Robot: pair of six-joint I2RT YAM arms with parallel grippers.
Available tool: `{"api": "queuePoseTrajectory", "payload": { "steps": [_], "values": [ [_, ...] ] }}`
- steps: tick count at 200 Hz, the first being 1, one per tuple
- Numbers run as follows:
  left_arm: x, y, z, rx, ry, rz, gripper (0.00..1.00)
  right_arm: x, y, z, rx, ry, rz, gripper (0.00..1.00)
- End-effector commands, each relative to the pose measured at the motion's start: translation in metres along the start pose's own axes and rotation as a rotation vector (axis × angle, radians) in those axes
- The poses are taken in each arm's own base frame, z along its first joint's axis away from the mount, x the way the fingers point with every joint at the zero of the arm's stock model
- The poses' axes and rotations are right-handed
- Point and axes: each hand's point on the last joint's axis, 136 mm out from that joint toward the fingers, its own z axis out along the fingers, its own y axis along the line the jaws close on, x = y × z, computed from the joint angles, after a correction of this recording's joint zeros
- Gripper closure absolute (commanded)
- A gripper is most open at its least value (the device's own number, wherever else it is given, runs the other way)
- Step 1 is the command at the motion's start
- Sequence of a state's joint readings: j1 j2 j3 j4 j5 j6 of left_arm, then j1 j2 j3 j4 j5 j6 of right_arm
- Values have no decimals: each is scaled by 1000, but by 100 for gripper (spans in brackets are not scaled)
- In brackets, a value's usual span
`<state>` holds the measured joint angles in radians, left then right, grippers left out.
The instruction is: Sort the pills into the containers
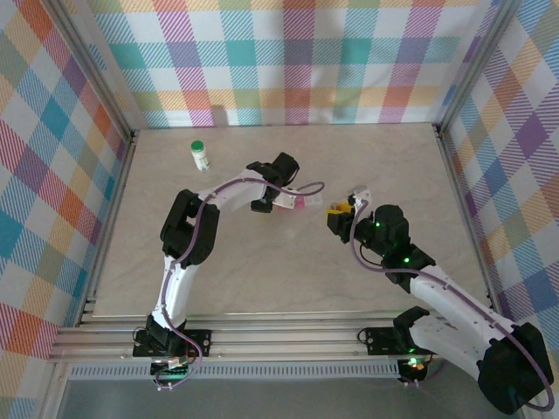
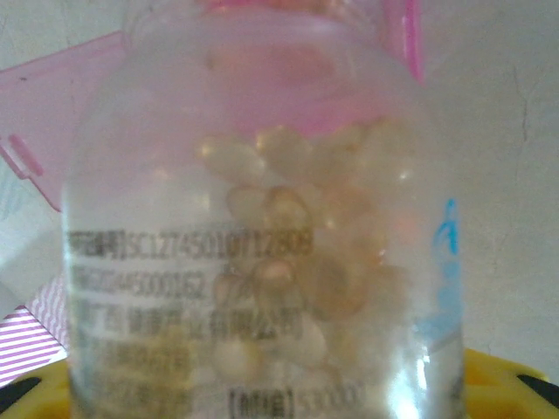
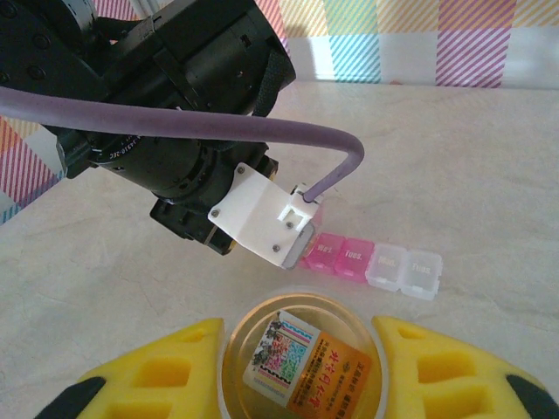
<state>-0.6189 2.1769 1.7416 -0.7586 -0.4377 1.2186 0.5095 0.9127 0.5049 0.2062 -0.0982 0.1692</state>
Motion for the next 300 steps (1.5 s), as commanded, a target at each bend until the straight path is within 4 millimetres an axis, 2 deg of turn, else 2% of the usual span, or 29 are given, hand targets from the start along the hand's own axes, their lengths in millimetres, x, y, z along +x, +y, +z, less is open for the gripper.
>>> {"api": "queuePoseTrajectory", "payload": {
  "steps": [1, 104, 146, 181, 214, 233, 237, 249, 258, 260, 281, 300],
  "values": [
    [9, -2, -14, 17, -24, -34, 100, -11, 3, 0, -18, -33, 6, 100],
    [21, 8, -29, -7, -69, -116, 100, -7, 4, 2, -26, -23, 10, 100],
    [23, 8, -36, 27, -160, -272, 100, -9, 6, 1, -34, -28, 8, 100],
    [20, 0, -39, 31, -277, -390, 100, -9, 5, 1, -30, -30, -2, 100],
    [15, 3, -55, -37, -415, -522, 100, -9, 2, 2, -14, -30, -19, 100],
    [10, 6, -83, -78, -569, -604, 100, -10, 0, 4, -2, -28, -41, 100],
    [7, 12, -94, -110, -628, -623, 100, -11, 0, 4, -1, -29, -45, 100],
    [6, 13, -126, -126, -808, -676, 100, -15, 1, 4, -3, -31, -52, 100],
    [11, 13, -155, -133, -979, -718, 100, -22, 5, 3, -17, -31, -53, 100],
    [13, 19, -165, -155, -1026, -731, 100, -23, 6, 2, -23, -31, -54, 100],
    [45, 26, -230, -256, -1349, -836, 100, -52, 27, -5, -106, -71, -76, 100],
    [50, 20, -268, -280, -1504, -816, 100, -83, 51, -12, -211, -121, -137, 100]
  ]
}}
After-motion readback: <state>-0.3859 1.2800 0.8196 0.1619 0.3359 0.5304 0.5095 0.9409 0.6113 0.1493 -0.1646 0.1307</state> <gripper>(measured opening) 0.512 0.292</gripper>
